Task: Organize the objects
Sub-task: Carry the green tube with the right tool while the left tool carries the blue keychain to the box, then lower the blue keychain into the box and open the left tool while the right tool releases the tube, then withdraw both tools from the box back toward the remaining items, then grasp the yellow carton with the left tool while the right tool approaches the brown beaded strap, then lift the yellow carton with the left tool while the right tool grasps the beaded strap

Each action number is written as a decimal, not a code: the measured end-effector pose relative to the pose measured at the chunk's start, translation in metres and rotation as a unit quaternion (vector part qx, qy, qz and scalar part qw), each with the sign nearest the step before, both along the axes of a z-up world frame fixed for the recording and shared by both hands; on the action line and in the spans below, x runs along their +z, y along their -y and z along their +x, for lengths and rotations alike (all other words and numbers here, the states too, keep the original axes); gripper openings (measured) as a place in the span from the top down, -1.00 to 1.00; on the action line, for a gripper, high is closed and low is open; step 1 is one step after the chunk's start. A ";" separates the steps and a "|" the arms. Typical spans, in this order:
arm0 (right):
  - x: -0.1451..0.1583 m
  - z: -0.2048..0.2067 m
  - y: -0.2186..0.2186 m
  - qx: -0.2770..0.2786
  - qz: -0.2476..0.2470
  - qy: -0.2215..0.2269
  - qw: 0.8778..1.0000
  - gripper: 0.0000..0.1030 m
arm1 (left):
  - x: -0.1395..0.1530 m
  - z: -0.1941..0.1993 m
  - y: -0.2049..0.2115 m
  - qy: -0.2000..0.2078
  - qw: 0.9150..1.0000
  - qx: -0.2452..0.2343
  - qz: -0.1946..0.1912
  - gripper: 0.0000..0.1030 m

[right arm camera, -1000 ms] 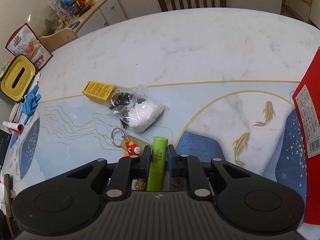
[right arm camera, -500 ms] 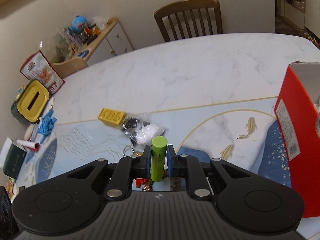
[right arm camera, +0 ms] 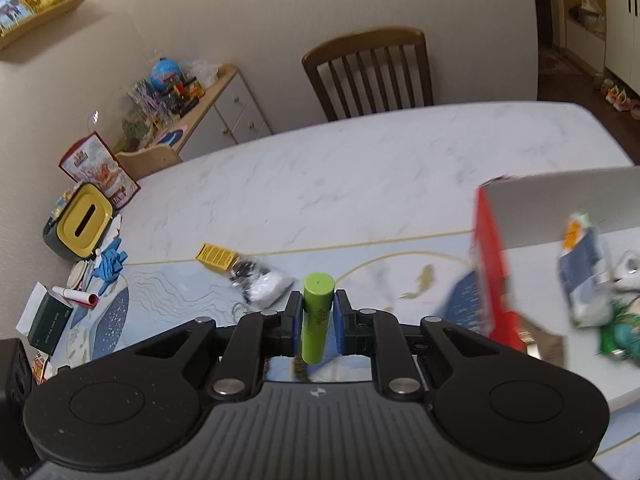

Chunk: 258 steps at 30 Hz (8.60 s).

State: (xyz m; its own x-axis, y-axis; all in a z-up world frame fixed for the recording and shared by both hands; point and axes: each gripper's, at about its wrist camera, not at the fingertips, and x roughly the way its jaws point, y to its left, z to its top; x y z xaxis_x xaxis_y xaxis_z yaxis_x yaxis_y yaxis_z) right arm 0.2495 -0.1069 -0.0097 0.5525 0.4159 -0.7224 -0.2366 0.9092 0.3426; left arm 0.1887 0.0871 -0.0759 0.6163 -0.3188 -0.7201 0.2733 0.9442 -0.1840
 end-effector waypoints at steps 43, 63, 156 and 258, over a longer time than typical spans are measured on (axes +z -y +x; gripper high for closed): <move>-0.059 0.022 0.285 -0.062 -0.136 -0.034 0.988 0.70 | -0.007 0.089 0.278 -0.023 0.990 -0.069 0.123 0.38; -0.095 0.071 0.256 -0.032 -0.169 -0.042 0.984 0.70 | -0.056 0.137 0.312 -0.097 0.976 -0.051 0.187 0.38; -0.039 -0.049 -0.014 0.094 -0.081 0.038 0.992 -0.58 | 0.016 0.017 -0.039 -0.016 0.992 0.106 0.068 -0.98; -0.048 -0.046 -0.042 0.082 -0.059 -0.015 0.995 0.83 | 0.005 0.063 -0.068 -0.047 0.994 0.085 0.053 -0.35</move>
State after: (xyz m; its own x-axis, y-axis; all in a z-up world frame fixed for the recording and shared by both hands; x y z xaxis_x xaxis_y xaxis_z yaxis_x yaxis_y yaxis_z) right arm 0.2038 -0.0649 -0.0576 0.4613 0.4100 -0.7868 -0.3772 0.8933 0.2443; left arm 0.2513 0.1546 -0.0704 0.5829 -0.1347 -0.8013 0.0935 0.9907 -0.0985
